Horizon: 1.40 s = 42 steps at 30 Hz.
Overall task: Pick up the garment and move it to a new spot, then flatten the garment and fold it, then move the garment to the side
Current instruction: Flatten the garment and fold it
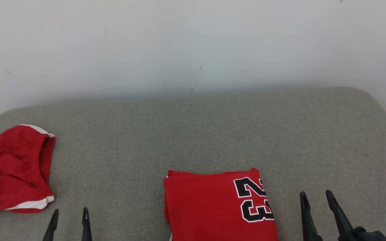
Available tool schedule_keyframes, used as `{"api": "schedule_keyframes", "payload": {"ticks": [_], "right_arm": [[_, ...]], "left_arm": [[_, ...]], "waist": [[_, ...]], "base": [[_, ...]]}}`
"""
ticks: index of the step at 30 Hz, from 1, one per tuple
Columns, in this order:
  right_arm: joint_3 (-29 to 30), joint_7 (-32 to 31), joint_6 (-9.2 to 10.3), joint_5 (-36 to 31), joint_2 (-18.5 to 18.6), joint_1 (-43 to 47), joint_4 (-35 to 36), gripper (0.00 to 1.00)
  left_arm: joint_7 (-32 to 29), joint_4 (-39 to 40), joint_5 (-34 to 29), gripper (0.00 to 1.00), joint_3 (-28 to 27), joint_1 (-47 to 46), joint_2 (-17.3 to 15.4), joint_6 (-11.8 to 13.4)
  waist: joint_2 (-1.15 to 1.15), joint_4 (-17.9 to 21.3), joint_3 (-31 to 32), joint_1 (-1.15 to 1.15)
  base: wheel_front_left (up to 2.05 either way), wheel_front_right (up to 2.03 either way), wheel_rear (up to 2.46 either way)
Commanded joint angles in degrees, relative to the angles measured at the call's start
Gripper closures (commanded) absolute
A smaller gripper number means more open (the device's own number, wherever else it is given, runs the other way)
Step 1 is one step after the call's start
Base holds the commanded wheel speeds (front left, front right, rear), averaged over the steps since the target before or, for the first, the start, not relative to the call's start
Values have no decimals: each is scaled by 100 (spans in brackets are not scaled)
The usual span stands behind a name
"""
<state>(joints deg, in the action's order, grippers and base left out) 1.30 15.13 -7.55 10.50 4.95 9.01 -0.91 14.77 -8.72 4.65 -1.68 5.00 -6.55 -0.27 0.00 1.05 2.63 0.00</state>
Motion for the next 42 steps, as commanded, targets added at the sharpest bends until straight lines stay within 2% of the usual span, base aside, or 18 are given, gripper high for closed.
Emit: {"api": "schedule_keyframes", "payload": {"ticks": [1, 42], "right_arm": [[3, -2, 15, -25, -37, 34, -19, 0], [-50, -1, 15, -111, 21, -67, -243, 0]], "left_arm": [[-2, 59, -21, 0, 24, 93, -34, -15], [42, 220, 122, 0, 222, 221, -171, 21]], "waist": [[0, -8, 0, 0], [0, -55, -26, 0]], "base": [[0, 0, 0], [0, 0, 0]]}}
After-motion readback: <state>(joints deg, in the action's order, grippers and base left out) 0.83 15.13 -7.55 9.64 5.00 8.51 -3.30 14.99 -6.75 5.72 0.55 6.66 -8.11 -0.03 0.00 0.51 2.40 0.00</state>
